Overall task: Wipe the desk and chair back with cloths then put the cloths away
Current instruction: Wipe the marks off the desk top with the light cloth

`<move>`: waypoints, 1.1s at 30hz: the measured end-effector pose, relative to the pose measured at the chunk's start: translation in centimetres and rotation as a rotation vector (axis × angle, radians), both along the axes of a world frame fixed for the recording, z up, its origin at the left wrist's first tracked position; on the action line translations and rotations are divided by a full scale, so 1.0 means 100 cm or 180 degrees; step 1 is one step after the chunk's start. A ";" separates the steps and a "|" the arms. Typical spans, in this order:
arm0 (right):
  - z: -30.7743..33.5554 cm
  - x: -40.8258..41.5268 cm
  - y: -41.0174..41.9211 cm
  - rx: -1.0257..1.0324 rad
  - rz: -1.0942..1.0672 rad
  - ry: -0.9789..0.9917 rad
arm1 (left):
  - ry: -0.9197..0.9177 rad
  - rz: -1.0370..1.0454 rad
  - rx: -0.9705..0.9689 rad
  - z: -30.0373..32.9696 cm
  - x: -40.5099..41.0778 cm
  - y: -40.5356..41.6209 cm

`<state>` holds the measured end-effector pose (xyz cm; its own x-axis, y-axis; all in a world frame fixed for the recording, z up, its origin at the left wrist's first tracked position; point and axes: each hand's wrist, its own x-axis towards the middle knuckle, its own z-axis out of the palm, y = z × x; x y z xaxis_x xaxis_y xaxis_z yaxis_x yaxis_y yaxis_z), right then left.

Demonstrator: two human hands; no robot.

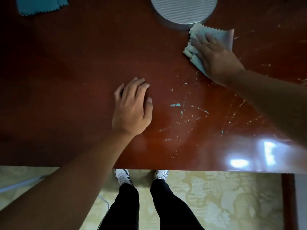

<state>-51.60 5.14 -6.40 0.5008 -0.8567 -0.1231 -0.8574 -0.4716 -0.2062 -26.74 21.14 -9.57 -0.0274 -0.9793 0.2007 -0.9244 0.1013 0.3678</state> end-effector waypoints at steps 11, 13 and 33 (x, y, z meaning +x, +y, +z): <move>-0.007 0.027 0.124 0.0044 0.1046 -0.0242 | -0.0033 0.0056 0.0010 0.001 -0.002 -0.002; -0.006 0.028 0.094 -0.0035 0.0789 -0.0186 | -0.0028 0.0065 0.0032 0.001 -0.002 -0.001; -0.007 0.049 0.104 0.0003 0.0913 -0.0002 | -0.0093 0.0229 -0.0014 0.002 -0.004 0.001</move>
<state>-46.66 15.55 -7.14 0.7227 -0.6800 -0.1234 -0.6889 -0.6945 -0.2073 -27.15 21.25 -9.40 0.0371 -0.9780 0.2053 -0.9396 0.0357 0.3403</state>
